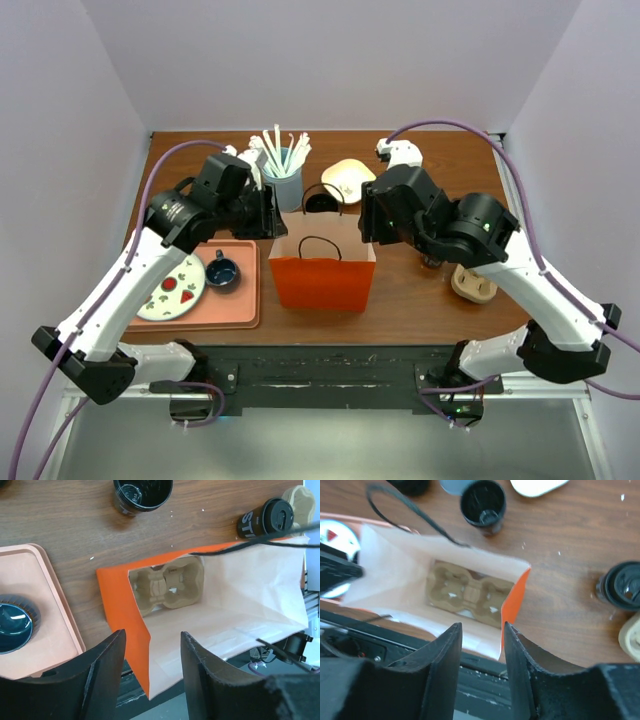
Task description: Pack the takeout coffee
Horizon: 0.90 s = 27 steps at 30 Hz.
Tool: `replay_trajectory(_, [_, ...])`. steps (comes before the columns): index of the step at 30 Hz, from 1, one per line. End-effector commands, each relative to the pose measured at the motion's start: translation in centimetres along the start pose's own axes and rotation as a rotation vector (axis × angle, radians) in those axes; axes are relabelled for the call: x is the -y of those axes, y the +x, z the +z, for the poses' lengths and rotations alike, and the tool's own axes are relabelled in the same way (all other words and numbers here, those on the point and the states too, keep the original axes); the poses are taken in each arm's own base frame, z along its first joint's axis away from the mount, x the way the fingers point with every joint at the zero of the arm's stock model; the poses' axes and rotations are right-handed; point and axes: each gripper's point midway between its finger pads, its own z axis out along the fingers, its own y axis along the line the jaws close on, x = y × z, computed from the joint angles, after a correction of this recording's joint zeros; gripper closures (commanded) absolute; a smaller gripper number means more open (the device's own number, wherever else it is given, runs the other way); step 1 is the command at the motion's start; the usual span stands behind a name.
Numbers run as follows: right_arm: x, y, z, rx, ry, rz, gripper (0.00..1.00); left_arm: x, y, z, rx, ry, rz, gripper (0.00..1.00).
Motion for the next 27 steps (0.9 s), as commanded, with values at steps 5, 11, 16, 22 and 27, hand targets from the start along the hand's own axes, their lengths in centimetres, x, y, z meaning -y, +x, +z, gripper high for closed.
replay_trajectory(5, [-1.4, -4.8, -3.4, 0.16, -0.137, -0.028, 0.49, -0.3, 1.5, 1.0, -0.053, 0.009, 0.01, 0.53])
replay_trajectory(11, [-1.3, -4.0, -3.3, 0.142, -0.151, -0.037, 0.49, -0.7, 2.3, 1.0, -0.081, -0.011, 0.002, 0.6])
replay_trajectory(16, [-0.4, -3.0, -3.2, 0.13, -0.132, -0.042, 0.49, -1.0, 1.3, 1.4, -0.048, -0.031, 0.043, 0.59])
replay_trajectory(22, [0.3, -2.4, -3.8, 0.14, -0.146, -0.047, 0.49, -0.7, 0.2, 2.4, -0.024, -0.039, 0.042, 0.61])
replay_trajectory(27, [0.9, -1.4, -4.0, 0.127, -0.152, -0.057, 0.49, -0.7, -1.1, 2.8, 0.011, -0.06, 0.047, 0.6])
